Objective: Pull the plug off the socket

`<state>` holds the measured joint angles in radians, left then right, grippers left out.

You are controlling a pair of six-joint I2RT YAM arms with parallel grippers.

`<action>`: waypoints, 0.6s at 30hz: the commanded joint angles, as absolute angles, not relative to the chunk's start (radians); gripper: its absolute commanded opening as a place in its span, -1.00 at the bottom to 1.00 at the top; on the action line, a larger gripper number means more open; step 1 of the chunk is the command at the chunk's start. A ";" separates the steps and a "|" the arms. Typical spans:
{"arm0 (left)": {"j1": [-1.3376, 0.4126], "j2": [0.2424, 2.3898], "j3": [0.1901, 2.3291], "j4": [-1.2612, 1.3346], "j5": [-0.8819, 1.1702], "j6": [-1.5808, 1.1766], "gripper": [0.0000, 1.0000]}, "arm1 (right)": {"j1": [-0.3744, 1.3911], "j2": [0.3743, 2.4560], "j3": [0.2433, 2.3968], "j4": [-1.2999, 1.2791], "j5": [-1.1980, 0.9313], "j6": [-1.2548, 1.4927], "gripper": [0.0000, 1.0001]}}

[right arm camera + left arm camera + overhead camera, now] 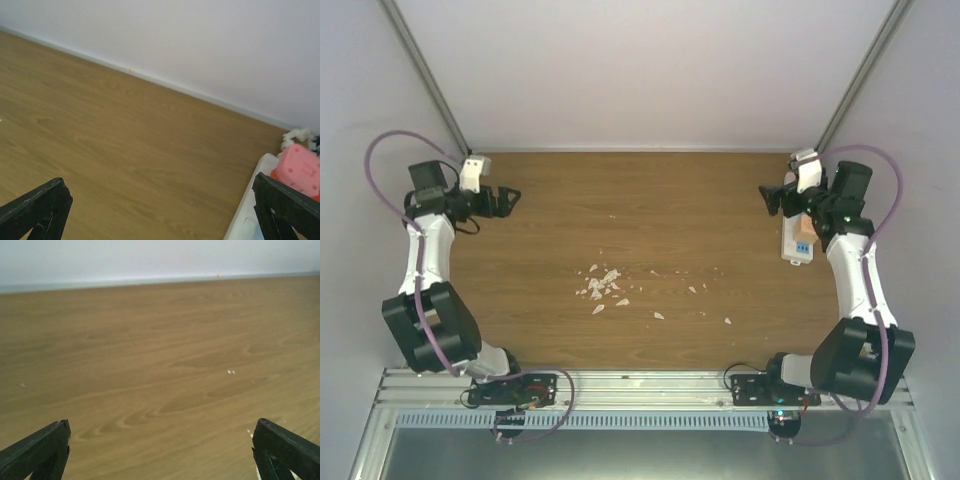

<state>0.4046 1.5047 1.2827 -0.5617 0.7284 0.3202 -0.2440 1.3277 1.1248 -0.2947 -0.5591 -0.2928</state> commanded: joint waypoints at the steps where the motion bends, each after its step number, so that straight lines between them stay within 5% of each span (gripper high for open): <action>1: 0.346 1.394 1.149 -0.417 0.635 0.235 0.98 | -0.206 1.253 1.067 -0.360 -0.494 -0.270 0.99; 18: 0.237 1.168 0.898 -0.209 0.483 0.132 0.98 | -0.323 1.198 0.914 -0.576 -0.417 -0.379 0.99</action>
<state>0.2489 1.2133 0.9165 -0.3168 0.5144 0.1623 -0.2623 1.1969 0.9424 -0.5179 -0.4427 -0.3264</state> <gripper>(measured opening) 0.991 0.995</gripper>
